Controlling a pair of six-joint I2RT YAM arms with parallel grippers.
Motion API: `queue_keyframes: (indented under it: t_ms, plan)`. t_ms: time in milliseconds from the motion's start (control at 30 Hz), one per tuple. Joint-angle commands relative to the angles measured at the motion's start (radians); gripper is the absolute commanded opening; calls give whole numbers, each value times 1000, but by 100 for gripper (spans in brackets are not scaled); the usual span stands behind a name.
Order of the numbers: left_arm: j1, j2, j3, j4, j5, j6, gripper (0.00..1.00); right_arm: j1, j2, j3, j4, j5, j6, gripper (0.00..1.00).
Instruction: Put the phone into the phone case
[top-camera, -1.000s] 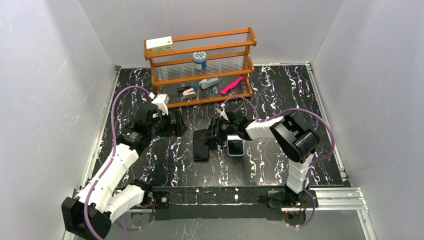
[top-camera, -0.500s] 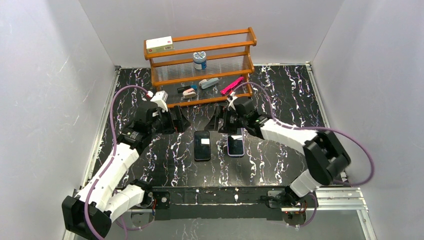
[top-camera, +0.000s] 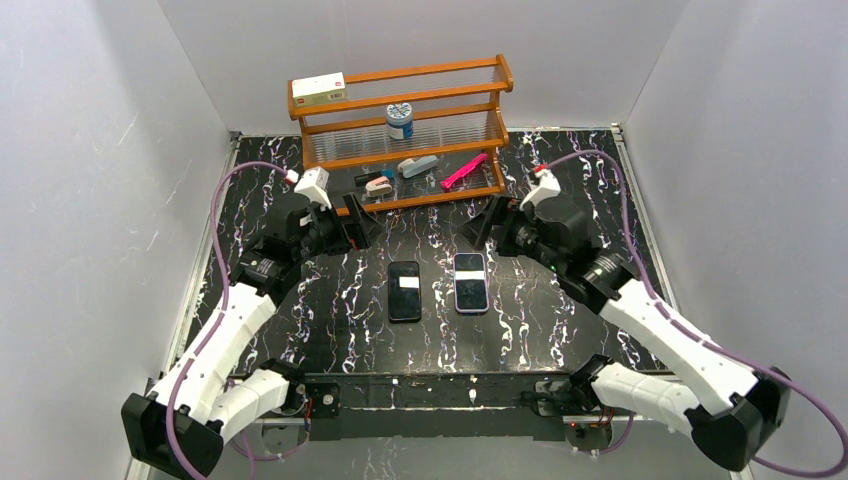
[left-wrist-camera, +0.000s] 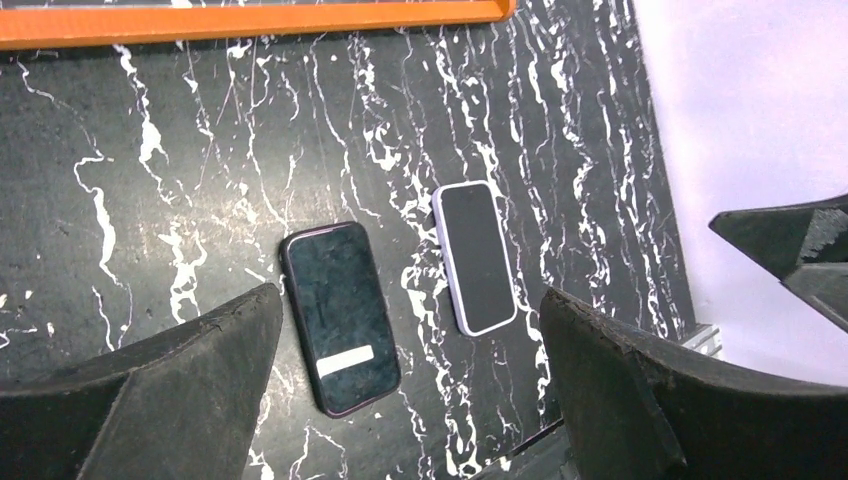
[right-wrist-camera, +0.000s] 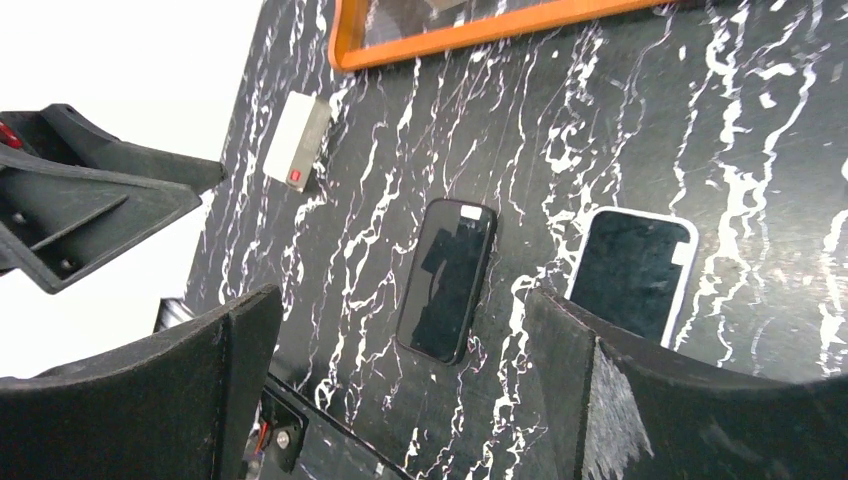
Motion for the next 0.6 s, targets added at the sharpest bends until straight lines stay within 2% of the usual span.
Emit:
queue_keyframes:
  t_ms: [0,233,567]
  plan:
    - [2,-43,7,66,5,-35,98,-2,-103,2,-66,105,-9,99]
    - [3,-76,-42,78,32,-20,98,-2,-167,11,-105,124,0,99]
    - [2,-87,-37,59,-20,0,98,-2,-170,-11,-82,111,18,99]
